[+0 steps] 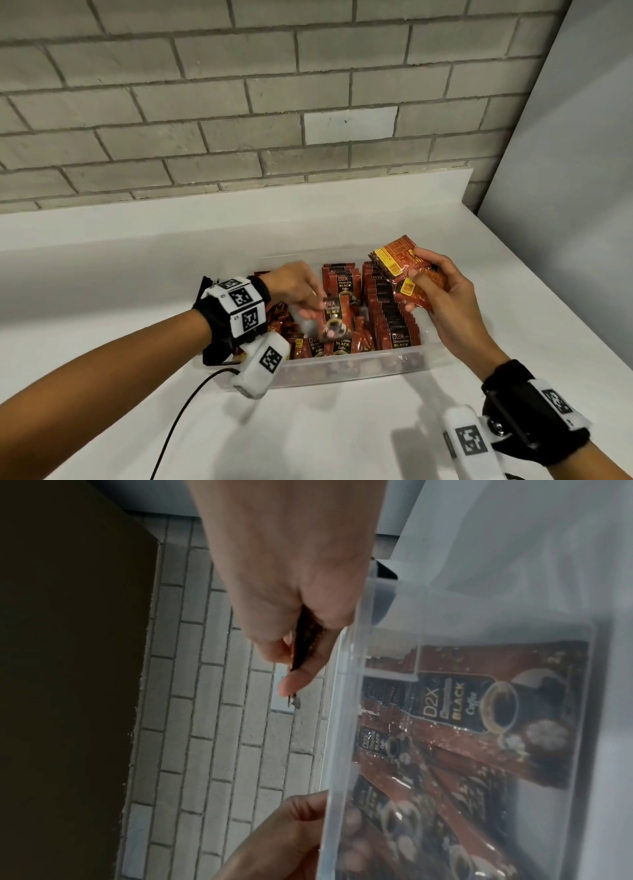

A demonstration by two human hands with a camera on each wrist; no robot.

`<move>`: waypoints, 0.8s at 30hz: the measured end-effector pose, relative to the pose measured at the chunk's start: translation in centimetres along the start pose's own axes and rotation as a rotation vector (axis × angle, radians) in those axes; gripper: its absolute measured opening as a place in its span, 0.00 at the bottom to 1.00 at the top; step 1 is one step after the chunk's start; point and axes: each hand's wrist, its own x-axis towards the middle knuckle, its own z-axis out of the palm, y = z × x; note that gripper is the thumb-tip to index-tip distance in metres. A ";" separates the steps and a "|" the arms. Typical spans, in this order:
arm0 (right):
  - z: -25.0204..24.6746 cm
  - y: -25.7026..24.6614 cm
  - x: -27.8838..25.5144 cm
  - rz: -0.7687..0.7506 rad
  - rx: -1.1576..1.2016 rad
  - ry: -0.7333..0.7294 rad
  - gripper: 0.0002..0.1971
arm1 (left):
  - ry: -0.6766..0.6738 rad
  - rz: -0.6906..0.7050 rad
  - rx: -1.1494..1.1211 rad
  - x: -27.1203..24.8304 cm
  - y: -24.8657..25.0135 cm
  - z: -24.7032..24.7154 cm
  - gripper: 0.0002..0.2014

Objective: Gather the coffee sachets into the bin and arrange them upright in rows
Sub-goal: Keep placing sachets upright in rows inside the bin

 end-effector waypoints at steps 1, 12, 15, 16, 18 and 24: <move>0.0 0.0 0.0 0.002 -0.004 -0.002 0.17 | -0.058 -0.034 0.032 0.1 0.2 0.5 0.07; -0.2 0.2 0.0 0.011 -0.034 -0.014 0.17 | -0.201 -0.162 0.382 1.2 2.0 2.0 0.16; -0.2 0.0 -0.1 0.010 -0.038 -0.018 0.17 | -0.297 -0.265 0.373 1.0 2.1 2.4 0.21; -0.2 0.0 -0.1 0.010 -0.037 -0.018 0.17 | -0.292 -0.279 0.365 1.1 2.1 2.7 0.23; -0.3 0.1 -0.1 0.013 -0.036 -0.015 0.17 | -0.284 -0.287 0.330 1.3 2.3 3.1 0.26; -0.1 0.1 0.0 0.015 -0.033 -0.017 0.18 | -0.205 -0.303 0.256 2.1 2.7 3.4 0.27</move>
